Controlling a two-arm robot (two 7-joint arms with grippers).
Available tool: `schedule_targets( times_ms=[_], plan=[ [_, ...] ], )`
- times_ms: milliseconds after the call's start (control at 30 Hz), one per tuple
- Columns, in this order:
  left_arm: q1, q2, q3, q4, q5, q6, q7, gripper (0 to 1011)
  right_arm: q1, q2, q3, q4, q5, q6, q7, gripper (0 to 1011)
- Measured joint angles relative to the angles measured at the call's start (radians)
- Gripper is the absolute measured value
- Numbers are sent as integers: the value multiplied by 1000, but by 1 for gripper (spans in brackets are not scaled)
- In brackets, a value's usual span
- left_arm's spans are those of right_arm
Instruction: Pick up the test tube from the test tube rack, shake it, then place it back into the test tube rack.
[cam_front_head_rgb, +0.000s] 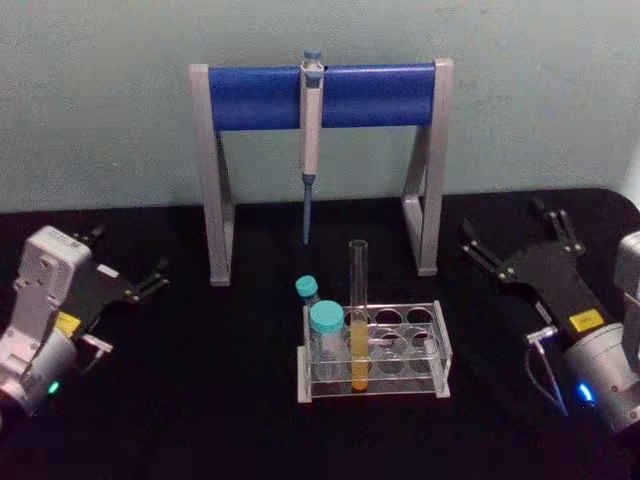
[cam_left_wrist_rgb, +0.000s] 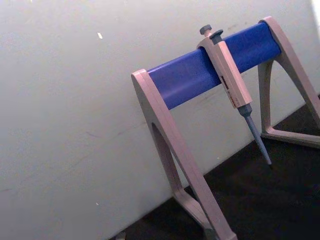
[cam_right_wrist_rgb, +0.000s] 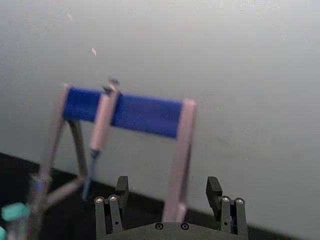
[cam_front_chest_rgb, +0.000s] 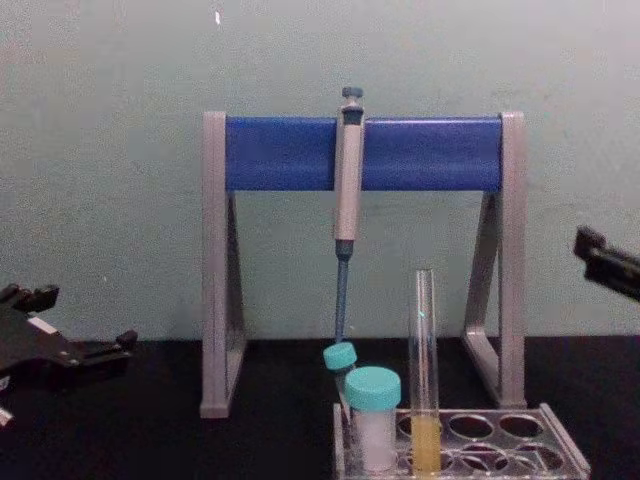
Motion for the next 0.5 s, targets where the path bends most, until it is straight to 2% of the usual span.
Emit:
schedule_targets(
  times_ms=[167,500],
  plan=[
    [0,0,0,0,0,0,0,1001,-5,-24,13,43,-14,49,-23,1000],
    [0,0,0,0,0,0,0,1001,3,-61,22,141,-30,123,-14,1000]
  ],
)
